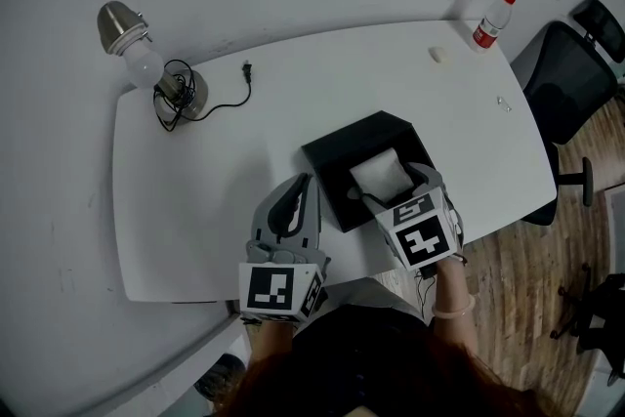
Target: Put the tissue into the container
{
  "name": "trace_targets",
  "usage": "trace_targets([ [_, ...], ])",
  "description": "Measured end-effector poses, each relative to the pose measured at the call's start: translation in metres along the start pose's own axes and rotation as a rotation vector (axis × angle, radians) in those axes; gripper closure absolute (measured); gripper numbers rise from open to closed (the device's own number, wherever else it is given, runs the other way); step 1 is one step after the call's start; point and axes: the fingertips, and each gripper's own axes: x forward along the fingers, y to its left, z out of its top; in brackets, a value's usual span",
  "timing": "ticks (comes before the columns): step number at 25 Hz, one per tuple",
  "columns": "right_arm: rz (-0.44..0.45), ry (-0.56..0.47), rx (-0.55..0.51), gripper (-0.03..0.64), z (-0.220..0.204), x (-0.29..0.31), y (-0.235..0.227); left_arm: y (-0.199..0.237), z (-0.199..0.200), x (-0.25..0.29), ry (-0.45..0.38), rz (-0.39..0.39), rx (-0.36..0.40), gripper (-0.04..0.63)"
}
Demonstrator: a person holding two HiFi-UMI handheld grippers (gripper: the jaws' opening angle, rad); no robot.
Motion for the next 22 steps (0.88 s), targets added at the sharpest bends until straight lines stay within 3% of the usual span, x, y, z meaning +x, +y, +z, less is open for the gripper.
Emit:
trace_targets([
  [8,-0.015,-0.142,0.004,0.227,0.012,-0.021,0.006,-0.006,0.007,-0.015,-0.009,0.009,0.021,0.557],
  [22,-0.037,-0.279,0.012,0.227,0.014,-0.056,0.023,-0.029,0.022,-0.05,-0.043,0.008,0.063,0.557],
])
